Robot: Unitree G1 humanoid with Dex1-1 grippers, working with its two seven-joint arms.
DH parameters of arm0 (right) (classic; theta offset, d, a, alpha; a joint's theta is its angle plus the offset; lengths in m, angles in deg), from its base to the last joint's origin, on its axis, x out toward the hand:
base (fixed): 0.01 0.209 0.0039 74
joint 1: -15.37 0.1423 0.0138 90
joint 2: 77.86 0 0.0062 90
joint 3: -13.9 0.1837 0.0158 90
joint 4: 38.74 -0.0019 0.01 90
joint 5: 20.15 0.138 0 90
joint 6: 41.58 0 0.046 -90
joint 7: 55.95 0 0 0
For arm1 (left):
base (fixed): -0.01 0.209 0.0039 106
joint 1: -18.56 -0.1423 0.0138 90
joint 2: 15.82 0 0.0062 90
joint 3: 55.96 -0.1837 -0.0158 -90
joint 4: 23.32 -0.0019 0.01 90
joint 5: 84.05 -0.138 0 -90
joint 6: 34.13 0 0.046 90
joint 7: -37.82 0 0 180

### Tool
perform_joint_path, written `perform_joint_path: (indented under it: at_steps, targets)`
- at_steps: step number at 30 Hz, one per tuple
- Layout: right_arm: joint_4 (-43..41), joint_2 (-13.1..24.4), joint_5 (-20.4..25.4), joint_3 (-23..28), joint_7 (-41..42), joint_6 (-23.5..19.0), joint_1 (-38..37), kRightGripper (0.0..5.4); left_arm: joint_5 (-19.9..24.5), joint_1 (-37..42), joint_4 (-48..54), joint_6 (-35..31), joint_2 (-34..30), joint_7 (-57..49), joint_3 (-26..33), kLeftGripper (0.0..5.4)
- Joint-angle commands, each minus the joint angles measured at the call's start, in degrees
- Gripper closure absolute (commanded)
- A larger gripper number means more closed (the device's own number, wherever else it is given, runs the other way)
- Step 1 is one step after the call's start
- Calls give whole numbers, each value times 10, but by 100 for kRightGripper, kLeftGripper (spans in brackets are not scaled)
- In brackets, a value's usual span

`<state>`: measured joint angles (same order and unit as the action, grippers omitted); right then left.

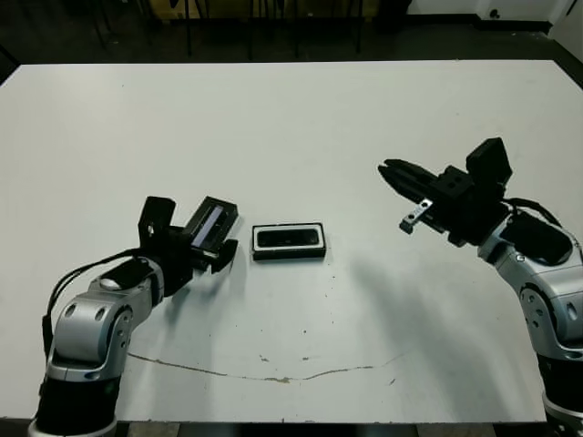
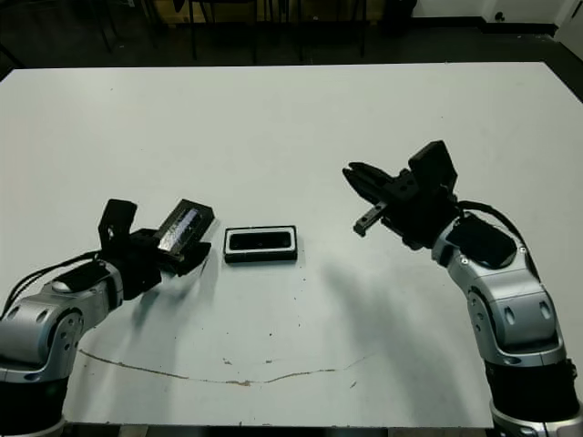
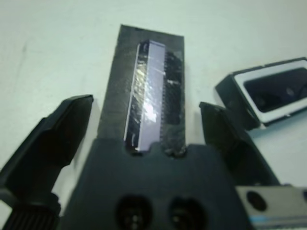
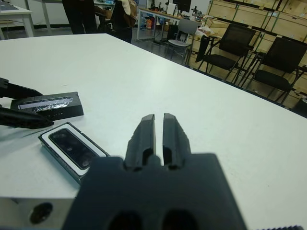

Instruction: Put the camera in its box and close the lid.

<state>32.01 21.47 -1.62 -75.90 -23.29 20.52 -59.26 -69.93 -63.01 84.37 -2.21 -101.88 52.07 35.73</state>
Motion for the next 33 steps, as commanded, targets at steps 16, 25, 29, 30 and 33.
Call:
perform_joint_path:
  at_steps: [16, 25, 29, 30, 33]
  targets:
    - [8, 6, -3, -1, 2, 4, -10, 540, -119, -14, 2, 182, -187, 113, -139, 264]
    - [11, -2, 2, 3, -9, -7, -10, 540, -108, 36, 4, 226, -202, 146, -79, 264]
    - [37, -12, -2, 5, -16, 3, -6, 540, -100, 76, -49, 300, -215, 186, -62, 264]
    - [49, -16, -1, 6, -16, 10, -4, 540, -95, 92, -72, 322, -219, 205, -61, 264]
    - [85, -28, 0, 9, -14, 32, 5, 540, -92, 143, -140, 369, -236, 271, -76, 264]
